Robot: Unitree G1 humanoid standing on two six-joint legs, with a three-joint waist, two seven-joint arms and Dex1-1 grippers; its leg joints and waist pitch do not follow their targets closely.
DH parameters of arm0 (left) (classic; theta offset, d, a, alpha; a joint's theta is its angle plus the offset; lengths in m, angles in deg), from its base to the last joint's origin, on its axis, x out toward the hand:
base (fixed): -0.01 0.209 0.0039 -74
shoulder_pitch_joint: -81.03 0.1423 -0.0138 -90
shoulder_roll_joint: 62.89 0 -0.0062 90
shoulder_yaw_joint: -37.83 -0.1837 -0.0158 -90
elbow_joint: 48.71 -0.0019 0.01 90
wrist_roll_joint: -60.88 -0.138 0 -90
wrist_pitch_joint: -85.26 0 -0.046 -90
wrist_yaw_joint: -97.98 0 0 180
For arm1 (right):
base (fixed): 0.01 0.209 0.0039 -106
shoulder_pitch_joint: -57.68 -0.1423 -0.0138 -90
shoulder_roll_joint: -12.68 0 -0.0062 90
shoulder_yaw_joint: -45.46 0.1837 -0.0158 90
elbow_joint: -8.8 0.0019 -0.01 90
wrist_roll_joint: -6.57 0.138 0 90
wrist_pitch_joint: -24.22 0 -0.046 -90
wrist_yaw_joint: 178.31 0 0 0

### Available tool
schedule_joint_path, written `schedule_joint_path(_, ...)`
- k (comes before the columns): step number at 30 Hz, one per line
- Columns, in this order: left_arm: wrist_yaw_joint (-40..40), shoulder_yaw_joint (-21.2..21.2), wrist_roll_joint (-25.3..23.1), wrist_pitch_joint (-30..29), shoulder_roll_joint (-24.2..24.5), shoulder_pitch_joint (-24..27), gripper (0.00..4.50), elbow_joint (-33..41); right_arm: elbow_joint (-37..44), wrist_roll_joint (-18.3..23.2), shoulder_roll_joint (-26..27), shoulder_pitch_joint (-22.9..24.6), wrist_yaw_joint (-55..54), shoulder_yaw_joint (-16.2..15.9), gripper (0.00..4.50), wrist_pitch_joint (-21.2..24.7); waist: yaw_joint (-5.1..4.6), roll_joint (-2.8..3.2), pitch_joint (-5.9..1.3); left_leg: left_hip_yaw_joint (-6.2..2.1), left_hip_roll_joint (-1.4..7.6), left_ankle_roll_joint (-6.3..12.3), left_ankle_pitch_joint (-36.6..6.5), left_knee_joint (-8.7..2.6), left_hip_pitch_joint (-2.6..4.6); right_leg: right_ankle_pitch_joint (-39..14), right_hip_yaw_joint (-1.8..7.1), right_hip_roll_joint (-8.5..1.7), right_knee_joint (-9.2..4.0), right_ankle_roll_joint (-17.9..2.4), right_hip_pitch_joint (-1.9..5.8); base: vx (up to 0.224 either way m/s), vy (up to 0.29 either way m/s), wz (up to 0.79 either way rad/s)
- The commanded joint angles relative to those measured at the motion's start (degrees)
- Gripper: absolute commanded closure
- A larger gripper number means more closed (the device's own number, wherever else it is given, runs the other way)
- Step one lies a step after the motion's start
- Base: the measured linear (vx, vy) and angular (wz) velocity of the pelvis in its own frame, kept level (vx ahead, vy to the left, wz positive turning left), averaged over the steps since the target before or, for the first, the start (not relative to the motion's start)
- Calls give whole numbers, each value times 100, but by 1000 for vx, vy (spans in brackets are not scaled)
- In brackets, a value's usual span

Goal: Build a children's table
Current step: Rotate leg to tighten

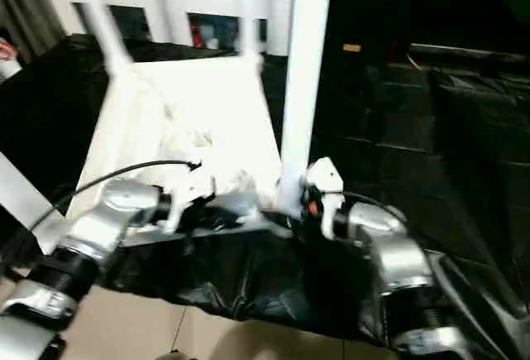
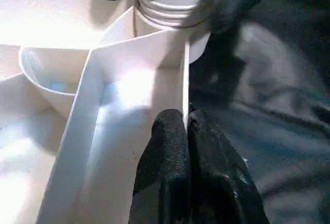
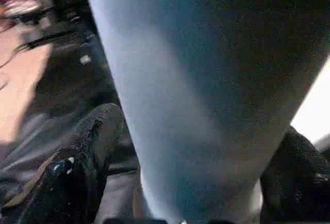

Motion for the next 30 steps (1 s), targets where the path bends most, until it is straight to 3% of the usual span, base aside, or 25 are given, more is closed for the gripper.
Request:
schedule_joint_path(1,264,-86,79,73,72,-256,450,-106,239,154,-55,1,586,-401,88,105,6,-42,-321,17,127,450,-1001,-345,16,-589,229,-275,-373,-1366,338,0,0,0)
schedule_joint_path(3,358,-89,71,141,134,-303,450,-192,261,154,-92,-5,648,-432,88,137,22,-8,-327,12,130,406,-990,-347,21,-588,234,-275,-366,-1368,328,0,0,0)
schedule_joint_path(4,389,-90,75,168,152,-324,450,-230,267,156,-104,-13,675,-443,99,147,22,-30,-336,13,123,380,-959,-342,16,-505,232,-270,-356,-1376,334,0,0,0)
schedule_joint_path(10,673,-84,81,331,257,-544,450,-659,346,141,-250,-9,928,-571,143,157,46,-30,-356,8,118,395,-811,-323,6,-229,223,-274,-319,-1441,350,0,0,0)
schedule_joint_path(14,795,-84,111,358,271,-625,450,-769,315,158,-252,-23,950,-593,177,166,60,-34,-349,10,118,370,-869,-326,3,-316,222,-276,-331,-1437,349,0,0,0)
schedule_joint_path(21,590,-5,176,322,157,-544,450,-745,312,307,149,153,454,-466,192,161,58,-18,-354,0,120,340,-885,-330,-1,-285,216,-282,-322,-1451,357,0,0,0)
schedule_joint_path(23,247,40,121,245,58,-492,450,-659,190,275,448,186,-54,-322,192,11,50,-16,-339,-4,120,272,-980,-349,-9,-478,215,-291,-346,-1402,350,0,0,0)
schedule_joint_path(25,-141,92,54,150,-66,-469,450,-606,42,215,716,185,-559,-184,193,-123,13,3,-306,-20,117,116,-1306,-403,6,-1123,215,-309,-420,-1256,340,0,0,0)
schedule_joint_path(26,-391,147,38,145,-166,-463,450,-604,-84,153,885,157,-946,-79,193,-224,-11,-24,-299,-27,117,54,-1349,-421,5,-1326,223,-318,-438,-1170,346,0,0,0)
schedule_joint_path(30,-1379,220,-127,15,-623,-354,450,-486,-467,87,1668,103,-2455,367,194,-307,-95,-37,-288,-52,101,-90,-1452,-457,5,-1839,222,-338,-492,-954,334,0,0,0)
